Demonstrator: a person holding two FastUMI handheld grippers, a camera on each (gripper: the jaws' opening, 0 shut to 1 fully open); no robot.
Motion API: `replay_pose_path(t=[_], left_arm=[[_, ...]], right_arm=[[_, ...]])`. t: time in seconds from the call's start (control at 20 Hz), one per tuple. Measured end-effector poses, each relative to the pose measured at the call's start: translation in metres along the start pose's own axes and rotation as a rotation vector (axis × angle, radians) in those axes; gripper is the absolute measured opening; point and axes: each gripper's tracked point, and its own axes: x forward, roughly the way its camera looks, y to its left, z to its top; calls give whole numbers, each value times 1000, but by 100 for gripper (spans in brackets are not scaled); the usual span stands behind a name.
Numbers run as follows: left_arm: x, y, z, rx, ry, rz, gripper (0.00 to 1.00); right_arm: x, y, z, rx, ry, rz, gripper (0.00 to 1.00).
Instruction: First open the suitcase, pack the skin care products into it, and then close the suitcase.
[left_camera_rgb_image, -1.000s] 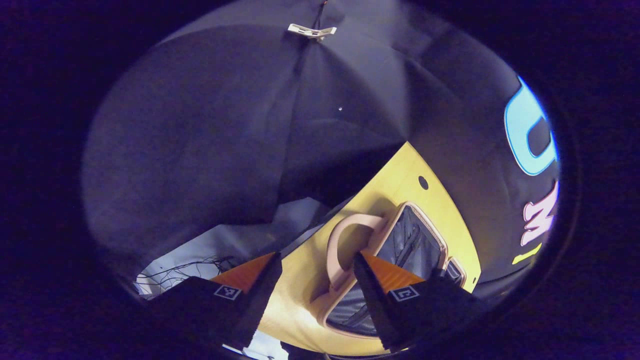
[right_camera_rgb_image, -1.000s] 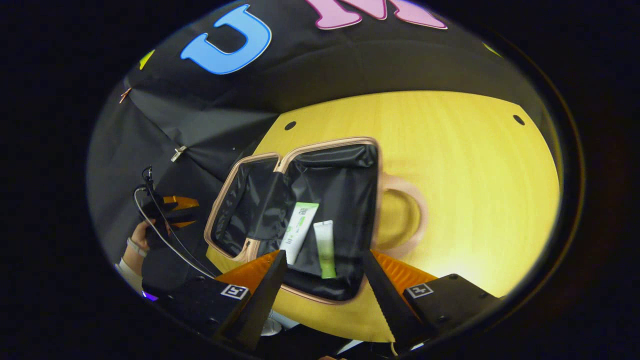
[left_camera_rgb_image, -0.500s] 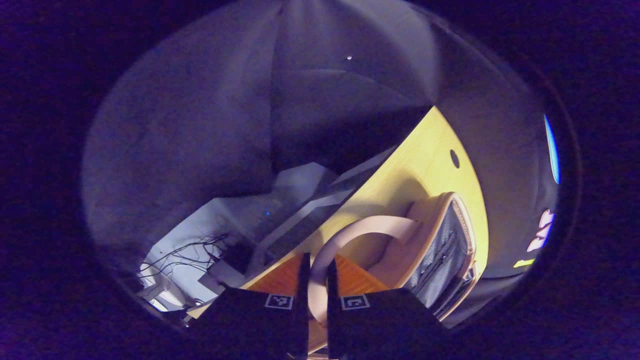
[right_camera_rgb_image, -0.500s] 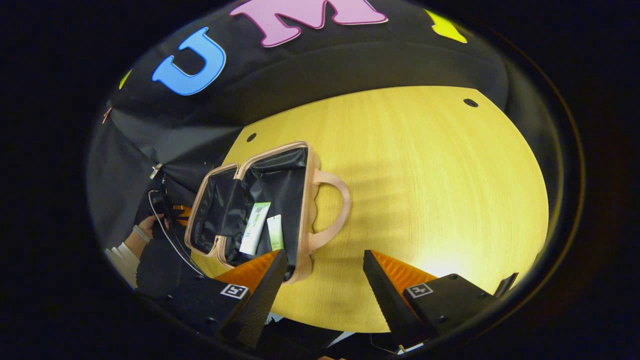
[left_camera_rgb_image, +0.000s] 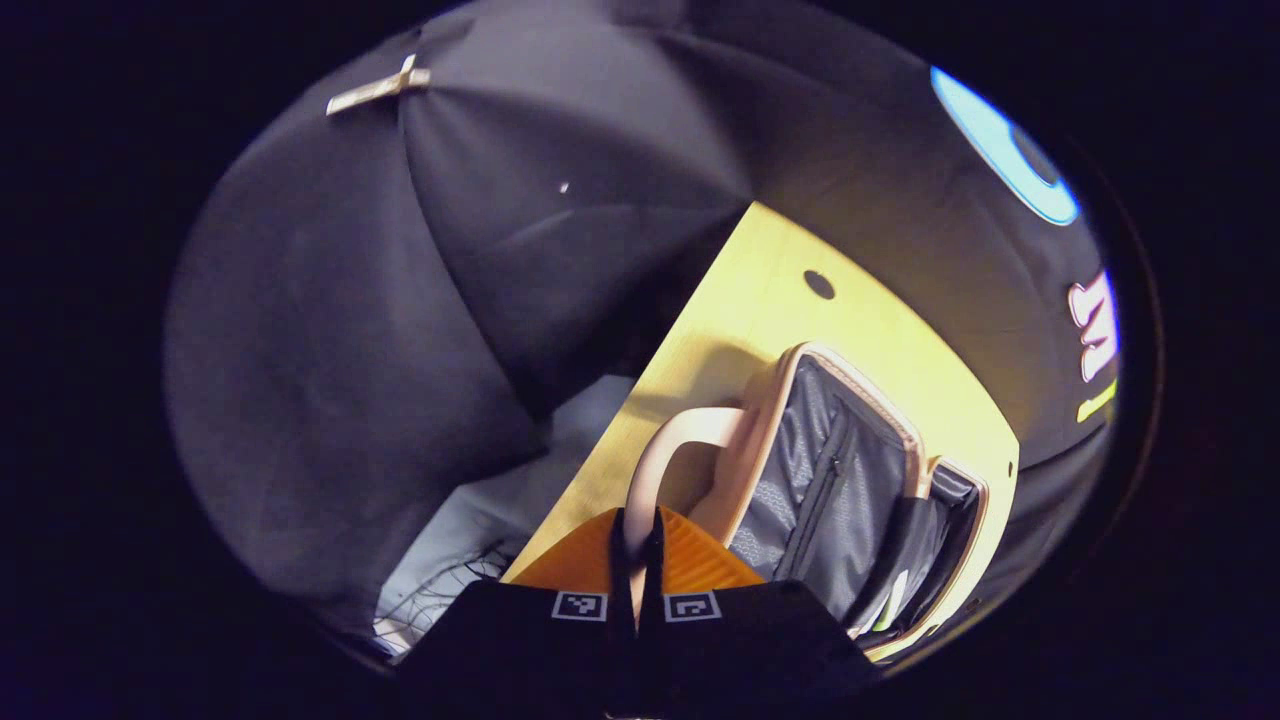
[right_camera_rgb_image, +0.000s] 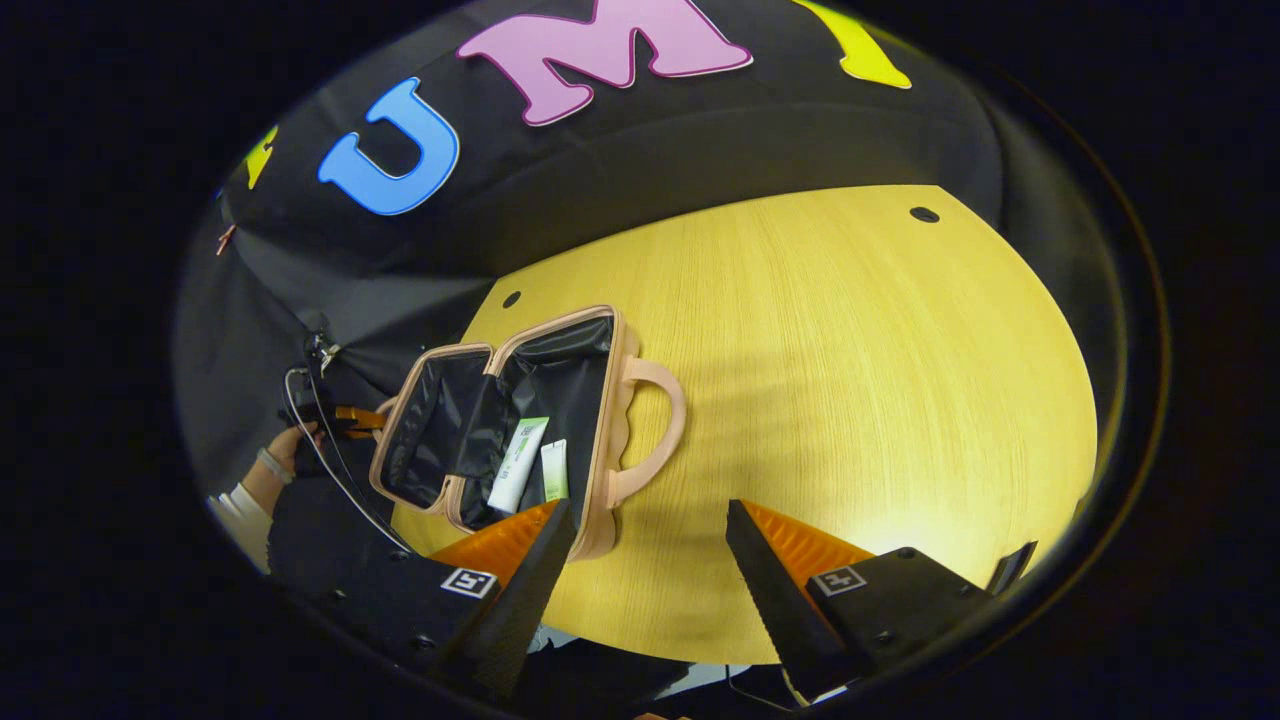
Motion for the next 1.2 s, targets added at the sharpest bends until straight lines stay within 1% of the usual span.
replay_pose_path(t=[0.15, 0.3, 0.4, 0.5, 0.6, 0.7, 0.8, 0.9, 1.0, 1.05, 1.1, 1.15, 1.2], left_arm=[[-69, -40, 27, 77, -117, -45, 6], [-142, -109, 30, 140, -207, -138, 6], [-178, -164, 16, 187, -244, -201, 6], [-210, -217, 0, 251, -260, -274, 6], [-214, -281, -34, 312, -239, -361, 6], [-211, -337, -67, 332, -193, -442, 6], [-188, -392, -107, 344, -127, -506, 6], [-144, -420, -151, 400, -56, -526, 6], [-99, -452, -194, 455, -14, -499, 6], [-82, -461, -213, 484, 11, -472, 6], [-65, -463, -227, 515, 37, -433, 2], [-47, -469, -242, 550, 59, -399, 6], [-33, -472, -254, 578, 86, -376, 6]], right_arm=[[-9, -6, 3, -1, -20, 46, 98], [-24, -26, 3, -60, -41, 70, 97], [-35, -46, 0, -103, -47, 65, 97], [-47, -58, -4, -119, -45, 71, 97], [-55, -67, -5, -122, -50, 83, 98], [-65, -77, -6, -125, -55, 87, 97], [-77, -86, -2, -123, -78, 82, 97], [-89, -97, 1, -111, -107, 71, 97], [-103, -109, -1, -74, -124, 49, 97], [-109, -113, -2, -48, -133, 42, 98], [-113, -116, 1, -27, -145, 37, 98], [-117, -119, 1, -16, -157, 28, 98], [-124, -126, -1, -14, -165, 14, 97]])
